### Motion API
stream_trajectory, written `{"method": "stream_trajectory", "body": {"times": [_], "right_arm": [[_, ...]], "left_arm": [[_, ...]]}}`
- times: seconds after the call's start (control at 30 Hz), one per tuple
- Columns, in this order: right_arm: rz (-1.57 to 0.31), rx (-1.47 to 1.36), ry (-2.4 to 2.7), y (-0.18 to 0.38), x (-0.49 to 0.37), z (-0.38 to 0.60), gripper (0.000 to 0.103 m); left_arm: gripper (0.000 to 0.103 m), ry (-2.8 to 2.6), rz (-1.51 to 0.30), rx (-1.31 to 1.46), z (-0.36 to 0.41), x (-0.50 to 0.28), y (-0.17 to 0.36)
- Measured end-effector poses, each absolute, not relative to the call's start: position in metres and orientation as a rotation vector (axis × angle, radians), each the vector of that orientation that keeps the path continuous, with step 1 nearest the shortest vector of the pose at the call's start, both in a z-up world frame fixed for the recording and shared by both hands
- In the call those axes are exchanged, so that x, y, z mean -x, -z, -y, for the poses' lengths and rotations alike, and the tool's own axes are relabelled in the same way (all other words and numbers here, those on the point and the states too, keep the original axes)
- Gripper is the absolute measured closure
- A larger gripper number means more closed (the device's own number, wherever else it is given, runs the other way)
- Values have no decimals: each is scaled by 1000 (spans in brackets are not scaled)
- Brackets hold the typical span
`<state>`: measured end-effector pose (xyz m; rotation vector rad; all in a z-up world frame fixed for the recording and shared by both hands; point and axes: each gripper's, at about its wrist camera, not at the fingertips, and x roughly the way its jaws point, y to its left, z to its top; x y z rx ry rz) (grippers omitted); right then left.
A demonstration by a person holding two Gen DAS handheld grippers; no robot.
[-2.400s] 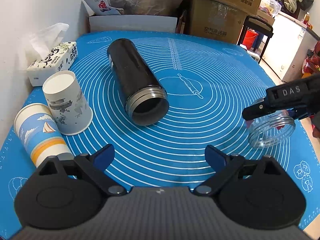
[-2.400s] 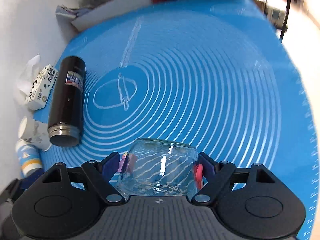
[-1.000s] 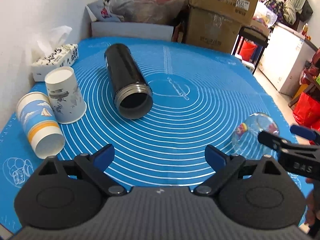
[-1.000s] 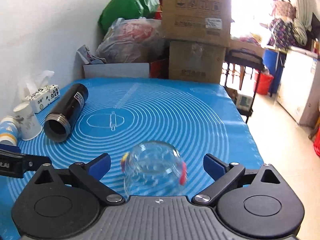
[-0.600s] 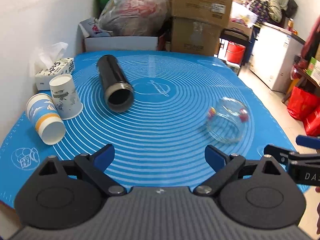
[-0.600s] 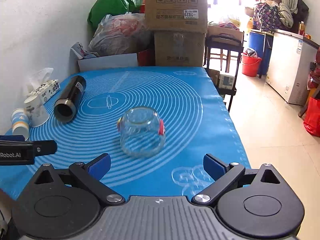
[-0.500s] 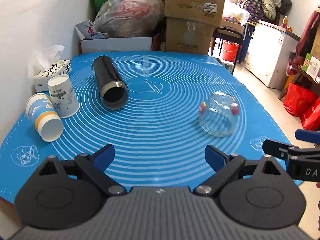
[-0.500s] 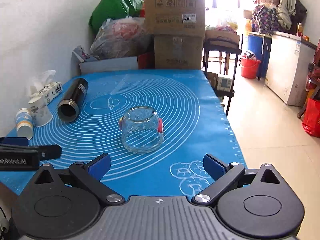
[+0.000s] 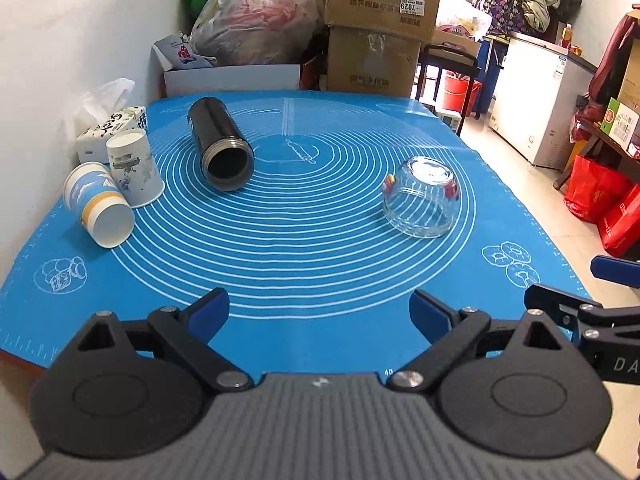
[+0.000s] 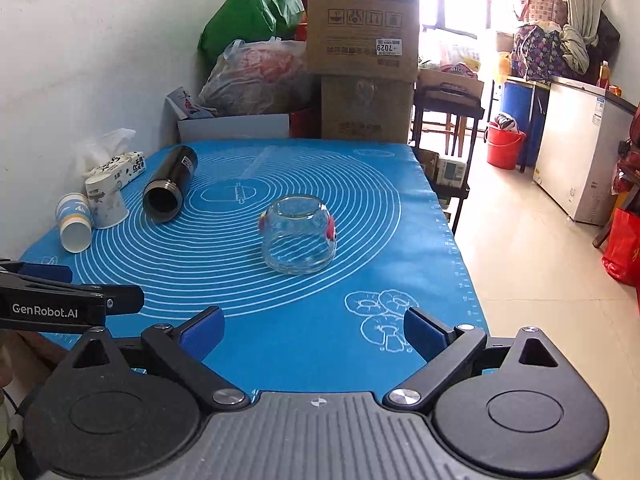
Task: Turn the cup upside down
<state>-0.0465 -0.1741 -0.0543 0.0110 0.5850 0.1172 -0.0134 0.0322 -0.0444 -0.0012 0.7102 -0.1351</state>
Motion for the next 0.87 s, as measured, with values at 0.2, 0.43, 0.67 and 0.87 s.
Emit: {"method": "stream_trajectory", "body": {"times": [0.2, 0.43, 0.67, 0.87], "right_arm": [[-584, -11, -113, 55, 50, 176, 6], [-592, -11, -107, 56, 48, 177, 6], [-604, -11, -105, 60, 47, 177, 6], [-612, -11, -105, 61, 44, 177, 6]], "left_arm": [[7, 132, -715, -9, -33, 18, 47], [7, 138, -717, -15, -32, 17, 47], [7, 140, -717, -23, -32, 17, 47], [7, 137, -713, -26, -32, 16, 47]]}}
